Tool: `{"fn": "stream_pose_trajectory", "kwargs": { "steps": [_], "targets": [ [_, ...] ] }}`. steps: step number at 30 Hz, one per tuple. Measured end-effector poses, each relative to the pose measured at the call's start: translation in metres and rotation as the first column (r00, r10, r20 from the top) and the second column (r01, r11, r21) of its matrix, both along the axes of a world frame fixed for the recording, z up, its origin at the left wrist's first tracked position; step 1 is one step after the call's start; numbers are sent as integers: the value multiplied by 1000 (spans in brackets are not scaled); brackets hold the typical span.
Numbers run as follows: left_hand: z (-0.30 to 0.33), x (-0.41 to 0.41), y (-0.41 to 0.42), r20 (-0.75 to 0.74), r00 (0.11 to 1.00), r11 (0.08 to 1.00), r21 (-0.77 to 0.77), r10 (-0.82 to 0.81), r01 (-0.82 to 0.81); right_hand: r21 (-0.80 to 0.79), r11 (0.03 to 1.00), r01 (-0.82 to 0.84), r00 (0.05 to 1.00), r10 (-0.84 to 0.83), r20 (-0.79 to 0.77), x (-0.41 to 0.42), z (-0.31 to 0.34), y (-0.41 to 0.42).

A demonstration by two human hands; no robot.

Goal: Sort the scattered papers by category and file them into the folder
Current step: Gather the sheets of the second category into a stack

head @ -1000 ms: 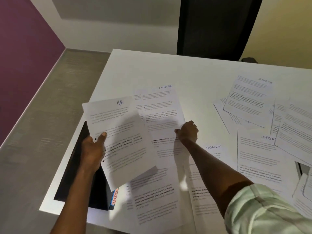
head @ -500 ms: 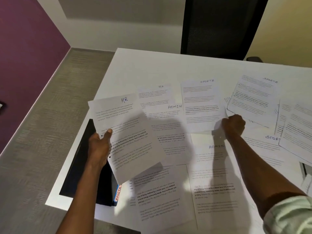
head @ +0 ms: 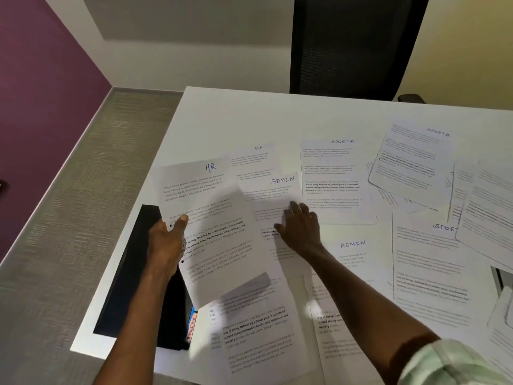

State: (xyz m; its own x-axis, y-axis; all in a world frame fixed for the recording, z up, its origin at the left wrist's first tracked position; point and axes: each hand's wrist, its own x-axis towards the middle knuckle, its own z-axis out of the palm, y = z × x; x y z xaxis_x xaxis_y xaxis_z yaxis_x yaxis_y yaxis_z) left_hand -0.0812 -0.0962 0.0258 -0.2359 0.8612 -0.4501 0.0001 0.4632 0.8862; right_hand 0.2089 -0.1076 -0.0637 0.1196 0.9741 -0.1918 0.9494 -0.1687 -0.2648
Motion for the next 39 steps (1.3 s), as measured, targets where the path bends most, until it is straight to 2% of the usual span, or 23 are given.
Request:
{"fn": "stream_pose_trajectory", "kwargs": {
  "steps": [2,4,6,8,10,14,17,22,26,29,33,36,39],
  "targets": [
    [-2,0,2,-2,1000,1000,-8,-8,8,-28,1000,-12,993,16,114,4,5,14],
    [-2,1,6,-4,1000,1000,-8,-13,13,-10,1000,9,986,-7,165,6,15,33],
    [-5,3,13,-28,1000,1000,-6,-13,13,24,998,65,991,-68,114,7,21,57],
    [-9,4,22,-63,998,1000,-7,-13,12,46,992,116,993,-116,-3,6,21,83],
    [-13,4,32,-83,996,1000,-19,-16,15,51,992,112,991,-107,-79,6,19,110],
    [-19,2,48,-87,996,1000,-22,-16,14,35,998,49,996,-46,-77,7,15,167],
    [-25,0,57,-50,999,999,-29,15,-16,-36,999,19,997,-22,-72,9,9,203],
    [-33,-6,66,24,997,997,-36,71,-70,-243,969,-46,999,44,-13,13,2,235],
    [-31,-1,72,41,993,994,-35,107,-105,-268,963,-5,1000,10,16,9,-1,239],
    [-25,4,74,34,994,995,-12,100,-99,-237,963,127,980,-158,-120,7,-3,230],
    [-16,8,69,-26,993,993,40,115,-114,-55,940,338,880,-336,-335,16,10,219],
    [-5,9,64,-54,987,985,84,154,-149,86,904,419,799,-322,-508,30,41,207],
    [5,12,62,-50,982,976,132,180,-172,189,857,479,676,-222,-703,42,81,193]
  ]
}}
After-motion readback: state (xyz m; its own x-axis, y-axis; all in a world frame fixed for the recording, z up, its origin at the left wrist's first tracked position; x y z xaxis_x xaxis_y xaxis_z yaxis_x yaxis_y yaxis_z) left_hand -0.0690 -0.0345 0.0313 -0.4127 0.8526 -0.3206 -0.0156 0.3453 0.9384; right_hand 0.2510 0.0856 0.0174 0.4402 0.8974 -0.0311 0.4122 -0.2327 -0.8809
